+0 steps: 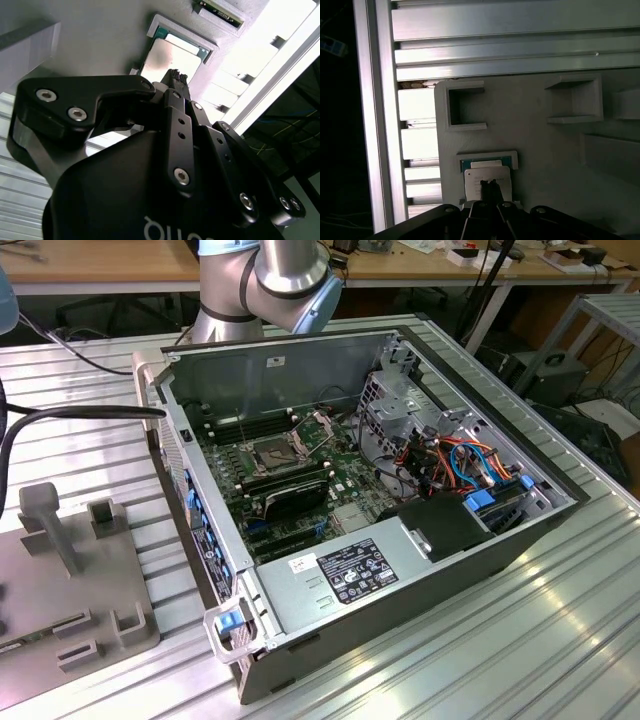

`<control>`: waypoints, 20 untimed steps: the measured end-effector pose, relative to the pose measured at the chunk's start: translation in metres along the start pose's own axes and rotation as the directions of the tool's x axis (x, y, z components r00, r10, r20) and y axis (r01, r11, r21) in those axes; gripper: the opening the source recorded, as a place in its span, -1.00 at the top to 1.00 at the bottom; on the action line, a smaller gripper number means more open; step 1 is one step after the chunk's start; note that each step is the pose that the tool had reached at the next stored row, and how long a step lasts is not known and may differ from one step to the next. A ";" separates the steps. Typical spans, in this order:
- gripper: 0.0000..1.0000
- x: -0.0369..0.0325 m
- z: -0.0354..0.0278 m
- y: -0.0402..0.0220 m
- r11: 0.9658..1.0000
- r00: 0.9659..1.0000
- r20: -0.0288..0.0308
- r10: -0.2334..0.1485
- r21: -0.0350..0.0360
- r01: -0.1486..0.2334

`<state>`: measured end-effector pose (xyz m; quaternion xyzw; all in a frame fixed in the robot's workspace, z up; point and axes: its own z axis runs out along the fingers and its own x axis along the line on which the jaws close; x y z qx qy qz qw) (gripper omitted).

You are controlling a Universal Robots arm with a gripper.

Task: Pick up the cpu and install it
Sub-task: 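Reach for the cpu, then pick up the cpu and move it towards the insertion slot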

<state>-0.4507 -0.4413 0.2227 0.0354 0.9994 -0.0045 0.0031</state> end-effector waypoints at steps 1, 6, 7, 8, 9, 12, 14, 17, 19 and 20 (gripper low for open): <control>0.79 0.0000 0.0000 0.0000 1.000 1.000 0.000 0.000 0.000 0.000; 0.79 -0.0001 -0.0005 0.0000 1.000 1.000 0.000 0.000 0.000 0.000; 0.79 0.0000 -0.0018 0.0000 1.000 1.000 0.000 0.000 0.000 0.000; 0.79 0.0000 -0.0027 0.0000 1.000 1.000 0.000 0.000 0.000 0.000; 0.79 0.0000 -0.0044 0.0000 1.000 1.000 0.000 0.000 0.000 0.000; 0.79 -0.0001 -0.0091 0.0000 1.000 1.000 0.000 0.000 0.000 0.000; 0.79 -0.0001 -0.0106 0.0000 1.000 1.000 0.000 0.000 0.000 0.000; 0.79 -0.0001 -0.0108 -0.0001 1.000 1.000 0.000 0.000 0.000 0.000; 0.79 -0.0001 -0.0122 -0.0001 1.000 1.000 0.000 0.000 0.000 0.000; 0.79 -0.0001 -0.0122 -0.0001 1.000 1.000 0.000 0.000 0.000 0.000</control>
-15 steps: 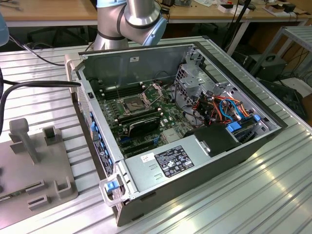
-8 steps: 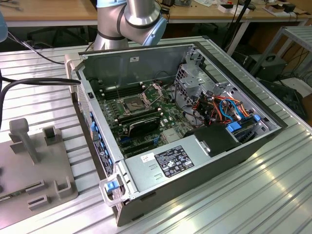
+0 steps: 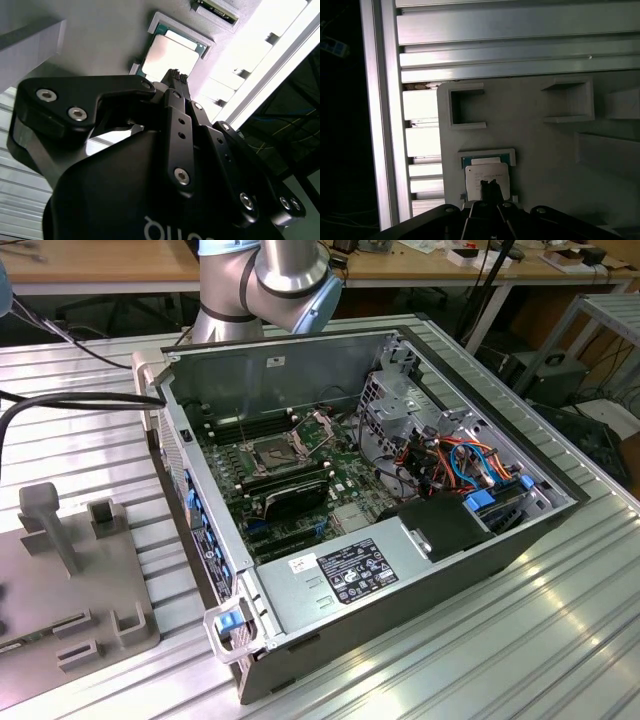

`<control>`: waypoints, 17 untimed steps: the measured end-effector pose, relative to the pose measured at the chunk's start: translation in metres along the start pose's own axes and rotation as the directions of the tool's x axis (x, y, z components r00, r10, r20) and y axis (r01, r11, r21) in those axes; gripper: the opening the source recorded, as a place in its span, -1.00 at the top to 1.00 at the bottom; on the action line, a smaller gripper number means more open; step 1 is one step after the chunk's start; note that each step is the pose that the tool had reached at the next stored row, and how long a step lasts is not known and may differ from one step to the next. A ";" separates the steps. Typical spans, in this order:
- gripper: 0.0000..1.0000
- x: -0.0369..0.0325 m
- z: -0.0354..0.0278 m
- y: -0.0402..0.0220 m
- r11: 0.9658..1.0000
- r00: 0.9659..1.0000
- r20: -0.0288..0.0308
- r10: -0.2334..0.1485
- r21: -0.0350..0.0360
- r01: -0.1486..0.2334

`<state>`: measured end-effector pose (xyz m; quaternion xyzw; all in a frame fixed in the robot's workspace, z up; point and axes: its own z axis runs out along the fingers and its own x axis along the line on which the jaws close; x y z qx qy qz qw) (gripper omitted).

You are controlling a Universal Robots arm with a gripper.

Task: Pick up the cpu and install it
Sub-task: 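Pick up the cpu and move it towards the insertion slot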

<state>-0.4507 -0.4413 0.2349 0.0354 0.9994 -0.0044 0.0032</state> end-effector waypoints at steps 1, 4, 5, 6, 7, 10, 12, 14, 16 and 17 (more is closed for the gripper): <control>0.79 0.0000 -0.0001 0.0000 1.000 1.000 0.000 0.000 0.000 0.000; 0.79 0.0000 -0.0002 0.0000 1.000 1.000 0.000 0.000 0.000 0.000; 0.79 0.0000 -0.0002 0.0000 1.000 1.000 0.000 0.000 0.000 0.000; 0.79 0.0000 -0.0003 0.0000 1.000 1.000 0.000 0.000 0.000 0.000; 0.79 0.0000 -0.0003 0.0000 1.000 1.000 0.000 0.000 0.000 0.000; 0.77 0.0000 -0.0005 0.0000 1.000 1.000 0.000 0.000 0.000 0.000; 0.54 0.0000 -0.0006 0.0000 1.000 1.000 0.000 0.000 0.000 0.000; 0.41 0.0000 -0.0007 0.0000 1.000 1.000 0.000 0.000 0.000 0.000; 0.17 0.0000 -0.0007 0.0000 1.000 1.000 0.000 0.000 0.000 0.000; 0.04 0.0000 -0.0008 0.0000 1.000 1.000 0.000 0.000 0.000 0.000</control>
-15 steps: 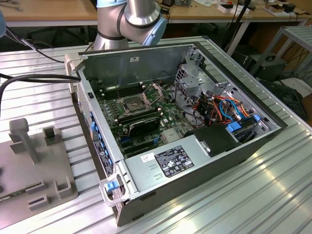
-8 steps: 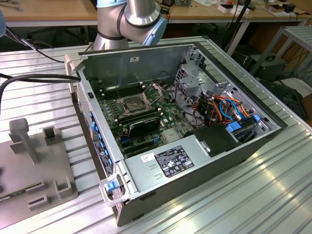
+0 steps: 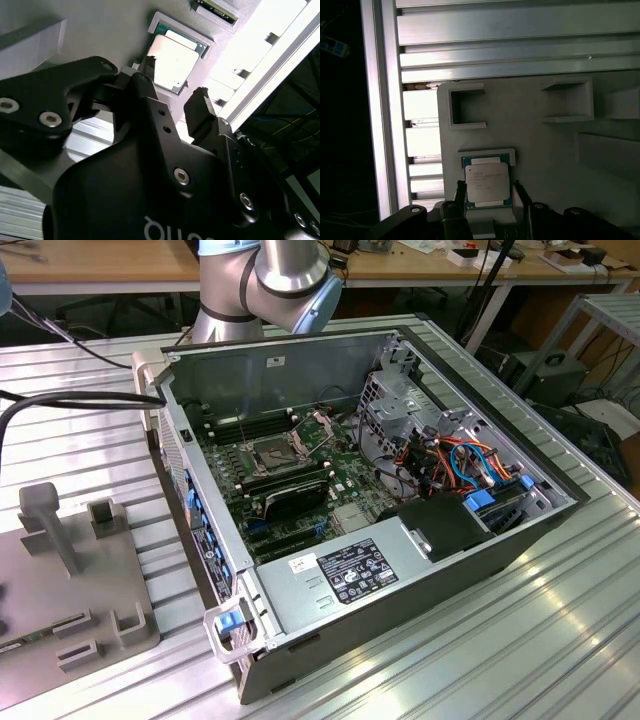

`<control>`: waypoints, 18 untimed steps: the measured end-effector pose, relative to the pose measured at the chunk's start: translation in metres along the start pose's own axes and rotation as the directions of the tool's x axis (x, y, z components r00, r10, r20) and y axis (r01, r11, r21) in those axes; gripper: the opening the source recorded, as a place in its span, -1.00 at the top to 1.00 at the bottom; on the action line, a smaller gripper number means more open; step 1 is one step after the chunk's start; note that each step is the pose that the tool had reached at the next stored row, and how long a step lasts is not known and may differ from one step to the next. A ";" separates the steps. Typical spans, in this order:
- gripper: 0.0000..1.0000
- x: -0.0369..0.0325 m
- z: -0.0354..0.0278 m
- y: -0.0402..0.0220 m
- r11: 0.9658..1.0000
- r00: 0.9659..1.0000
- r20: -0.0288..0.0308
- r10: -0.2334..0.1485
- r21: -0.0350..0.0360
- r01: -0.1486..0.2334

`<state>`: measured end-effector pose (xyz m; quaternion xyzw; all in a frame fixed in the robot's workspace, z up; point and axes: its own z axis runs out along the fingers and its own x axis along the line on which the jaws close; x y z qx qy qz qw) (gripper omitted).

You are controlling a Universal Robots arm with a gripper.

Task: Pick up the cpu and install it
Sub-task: 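Pick up the cpu and move it towards the insertion slot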

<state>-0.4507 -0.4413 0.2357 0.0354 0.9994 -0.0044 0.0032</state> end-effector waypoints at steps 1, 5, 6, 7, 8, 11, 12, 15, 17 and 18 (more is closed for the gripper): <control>-0.07 0.0000 -0.0001 0.0000 1.000 1.000 0.000 0.000 0.000 0.000; -0.44 0.0000 -0.0003 0.0000 1.000 1.000 0.000 0.000 0.000 0.000; -0.44 0.0000 -0.0003 0.0000 1.000 1.000 0.000 0.000 0.000 0.000; -0.44 0.0000 0.0001 0.0000 1.000 1.000 0.000 0.000 0.000 0.000; -0.44 0.0000 0.0011 0.0000 1.000 1.000 0.000 0.000 0.000 0.000; -0.44 0.0001 0.0072 0.0001 1.000 1.000 0.000 0.000 0.000 0.000; -0.44 0.0001 0.0091 0.0001 1.000 1.000 0.000 0.000 0.000 0.000; -0.44 0.0001 0.0162 0.0001 1.000 1.000 0.000 0.000 -0.001 0.000; -0.44 0.0001 0.0211 0.0002 1.000 1.000 0.000 0.000 -0.001 0.000; -0.44 0.0002 0.0213 0.0001 1.000 1.000 0.000 0.000 -0.001 0.000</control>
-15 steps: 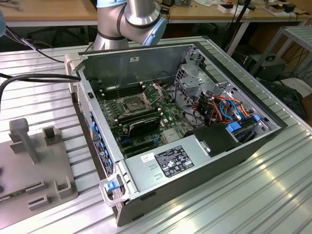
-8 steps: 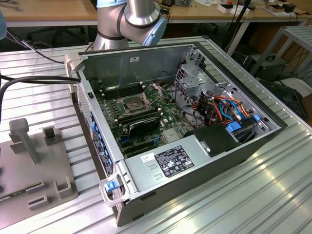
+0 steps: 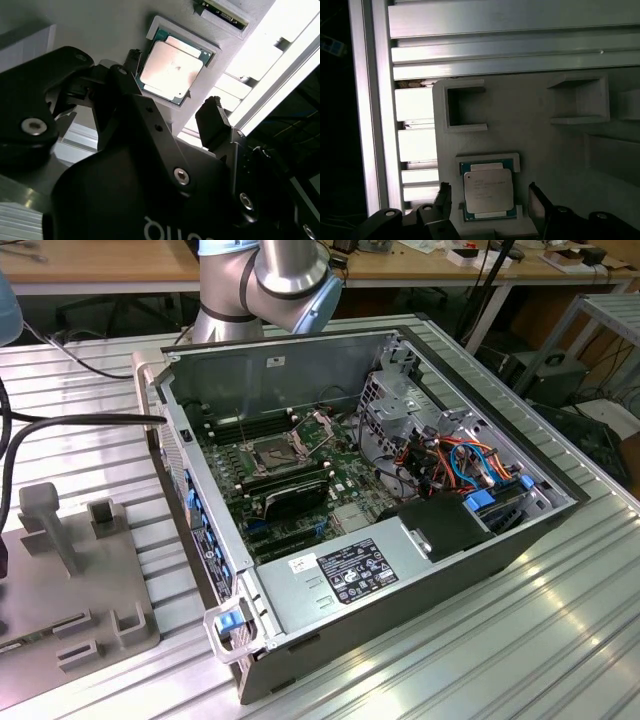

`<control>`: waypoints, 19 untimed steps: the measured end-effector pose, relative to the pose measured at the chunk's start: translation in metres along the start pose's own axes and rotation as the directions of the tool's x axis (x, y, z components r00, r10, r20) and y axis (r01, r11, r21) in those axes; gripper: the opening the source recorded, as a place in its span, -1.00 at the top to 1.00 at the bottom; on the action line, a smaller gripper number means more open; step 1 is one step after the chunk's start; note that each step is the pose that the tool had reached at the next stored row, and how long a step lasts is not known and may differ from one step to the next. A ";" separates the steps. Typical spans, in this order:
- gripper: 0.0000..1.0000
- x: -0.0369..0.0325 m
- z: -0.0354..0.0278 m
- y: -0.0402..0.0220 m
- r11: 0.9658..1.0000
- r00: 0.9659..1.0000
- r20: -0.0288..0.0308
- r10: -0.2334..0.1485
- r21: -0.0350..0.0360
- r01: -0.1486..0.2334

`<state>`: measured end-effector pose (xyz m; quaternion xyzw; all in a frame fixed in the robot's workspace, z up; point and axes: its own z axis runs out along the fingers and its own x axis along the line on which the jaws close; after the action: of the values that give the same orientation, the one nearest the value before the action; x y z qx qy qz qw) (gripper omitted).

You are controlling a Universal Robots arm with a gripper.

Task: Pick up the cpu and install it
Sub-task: 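Pick up the cpu and move it towards the insertion slot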

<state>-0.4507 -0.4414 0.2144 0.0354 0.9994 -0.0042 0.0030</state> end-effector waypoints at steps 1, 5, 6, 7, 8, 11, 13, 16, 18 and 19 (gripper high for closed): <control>-0.44 0.0000 0.0000 0.0000 1.000 1.000 0.000 0.000 0.000 0.000; -0.44 0.0000 0.0006 0.0000 1.000 1.000 0.000 0.000 0.000 0.000; -0.44 0.0000 0.0006 0.0000 1.000 1.000 0.000 0.000 0.000 0.000; -0.44 0.0000 0.0006 0.0000 1.000 1.000 0.000 0.000 0.000 0.000; -0.44 0.0000 0.0006 0.0000 1.000 1.000 0.000 0.000 0.000 0.000; -0.44 0.0000 0.0007 0.0000 1.000 1.000 0.000 0.000 0.000 0.000; -0.44 -0.0001 0.0021 0.0001 1.000 1.000 0.001 0.000 0.000 0.000; -0.44 0.0000 0.0053 0.0001 1.000 1.000 0.000 0.000 0.000 0.000; -0.44 0.0000 0.0075 0.0001 1.000 1.000 0.000 0.000 0.000 0.000; -0.44 0.0000 0.0084 0.0001 1.000 1.000 0.000 0.000 0.000 0.000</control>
<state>-0.4507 -0.4413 0.2060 0.0354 0.9994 -0.0041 0.0031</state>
